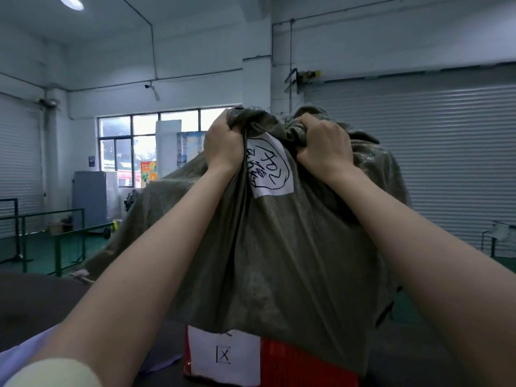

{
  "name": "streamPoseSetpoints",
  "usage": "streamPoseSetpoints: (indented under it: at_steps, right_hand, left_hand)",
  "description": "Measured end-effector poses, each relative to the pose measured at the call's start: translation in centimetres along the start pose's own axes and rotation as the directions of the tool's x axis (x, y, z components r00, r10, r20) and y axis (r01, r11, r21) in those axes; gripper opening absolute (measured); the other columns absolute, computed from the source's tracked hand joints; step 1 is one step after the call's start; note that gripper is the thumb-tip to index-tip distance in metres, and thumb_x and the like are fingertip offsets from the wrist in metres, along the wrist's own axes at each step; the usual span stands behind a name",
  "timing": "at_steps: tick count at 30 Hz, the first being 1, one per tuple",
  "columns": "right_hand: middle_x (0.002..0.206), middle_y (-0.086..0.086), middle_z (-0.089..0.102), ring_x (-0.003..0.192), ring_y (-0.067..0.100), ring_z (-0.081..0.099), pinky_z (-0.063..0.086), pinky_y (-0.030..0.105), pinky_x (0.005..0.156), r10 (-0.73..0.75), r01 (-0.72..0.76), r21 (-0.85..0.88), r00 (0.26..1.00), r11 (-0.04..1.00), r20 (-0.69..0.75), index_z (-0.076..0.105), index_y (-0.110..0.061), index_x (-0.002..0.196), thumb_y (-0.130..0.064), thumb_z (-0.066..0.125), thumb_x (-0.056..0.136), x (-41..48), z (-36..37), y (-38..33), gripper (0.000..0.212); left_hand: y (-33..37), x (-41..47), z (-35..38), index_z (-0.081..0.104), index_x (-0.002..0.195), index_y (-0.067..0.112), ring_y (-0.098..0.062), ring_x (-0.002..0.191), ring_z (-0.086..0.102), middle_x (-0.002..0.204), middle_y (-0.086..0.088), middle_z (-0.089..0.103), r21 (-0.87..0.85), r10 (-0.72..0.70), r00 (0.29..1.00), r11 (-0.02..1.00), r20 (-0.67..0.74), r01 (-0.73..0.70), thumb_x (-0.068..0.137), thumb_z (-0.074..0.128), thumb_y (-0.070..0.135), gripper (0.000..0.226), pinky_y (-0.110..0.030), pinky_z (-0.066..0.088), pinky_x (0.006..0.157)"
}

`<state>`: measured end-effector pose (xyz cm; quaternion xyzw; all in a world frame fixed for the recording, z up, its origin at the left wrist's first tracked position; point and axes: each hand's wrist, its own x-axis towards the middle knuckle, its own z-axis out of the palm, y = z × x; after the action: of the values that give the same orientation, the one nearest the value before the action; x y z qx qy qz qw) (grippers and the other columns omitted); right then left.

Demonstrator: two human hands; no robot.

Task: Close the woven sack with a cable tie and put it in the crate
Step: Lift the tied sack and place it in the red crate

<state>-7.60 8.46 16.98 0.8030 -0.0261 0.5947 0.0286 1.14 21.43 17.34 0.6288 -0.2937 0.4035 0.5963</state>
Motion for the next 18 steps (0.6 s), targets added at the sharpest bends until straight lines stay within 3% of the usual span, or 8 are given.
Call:
streamPoseSetpoints:
  at_steps: [3, 7, 10, 14, 18]
  right_hand:
    - [0.096, 0.02, 0.065, 0.089, 0.035, 0.058, 0.029, 0.029, 0.069, 0.003, -0.005, -0.056, 0.999, 0.998, -0.042, 0.056, -0.003, 0.106, 0.003, 0.05, 0.074, 0.3, 1.0, 1.3, 0.033]
    - [0.082, 0.024, 0.066, 0.076, 0.039, 0.06, 0.029, 0.03, 0.065, -0.039, 0.022, -0.096, 0.984, 0.995, -0.175, 0.058, 0.001, 0.098, 0.001, 0.05, 0.075, 0.3, 2.6, 3.2, 0.024]
    - [0.068, 0.023, 0.066, 0.062, 0.037, 0.061, 0.032, 0.03, 0.059, -0.038, 0.018, -0.076, 0.96, 0.997, -0.276, 0.061, 0.001, 0.088, -0.001, 0.055, 0.072, 0.4, 4.4, 4.3, 0.017]
    - [0.062, 0.02, 0.067, 0.055, 0.037, 0.062, 0.046, 0.034, 0.055, -0.007, -0.005, -0.033, 0.941, 0.999, -0.338, 0.064, -0.001, 0.084, -0.001, 0.059, 0.066, 0.9, 7.2, 5.3, 0.019]
    - [0.054, 0.016, 0.065, 0.048, 0.034, 0.061, 0.047, 0.029, 0.049, -0.051, 0.032, -0.055, 0.922, 0.998, -0.384, 0.064, -0.002, 0.08, -0.001, 0.062, 0.06, 1.4, 10.8, 6.6, 0.02]
  left_hand:
    - [-0.7, 0.7, 1.6, 0.062, 0.11, 0.008, -0.027, 0.105, 0.058, 0.111, -0.013, 0.067, -0.009, 0.022, 1.0, 1.0, -0.022, -0.022, 0.091, 0.042, 0.008, 0.029, -0.024, 0.04, 0.082]
    - [-1.9, 1.4, 3.5, 0.064, 0.104, 0.005, -0.034, 0.098, 0.058, 0.098, -0.017, 0.068, -0.065, 0.064, 0.997, 0.996, -0.049, -0.067, 0.084, 0.041, 0.007, 0.031, -0.042, 0.048, 0.087]
    - [-2.8, 1.7, 4.7, 0.063, 0.104, 0.001, -0.028, 0.092, 0.051, 0.092, -0.014, 0.062, -0.056, 0.083, 0.995, 0.995, -0.061, -0.086, 0.087, 0.04, 0.0, 0.028, -0.035, 0.043, 0.083]
    - [-5.1, 2.3, 6.5, 0.062, 0.102, -0.003, -0.018, 0.088, 0.04, 0.092, -0.014, 0.061, -0.081, 0.109, 0.991, 0.99, -0.082, -0.116, 0.086, 0.04, -0.003, 0.027, -0.028, 0.034, 0.077]
    - [-8.0, 2.9, 8.6, 0.061, 0.101, -0.005, -0.016, 0.088, 0.038, 0.097, -0.022, 0.063, -0.119, 0.106, 0.99, 0.986, -0.096, -0.118, 0.087, 0.039, -0.004, 0.027, -0.024, 0.028, 0.072]
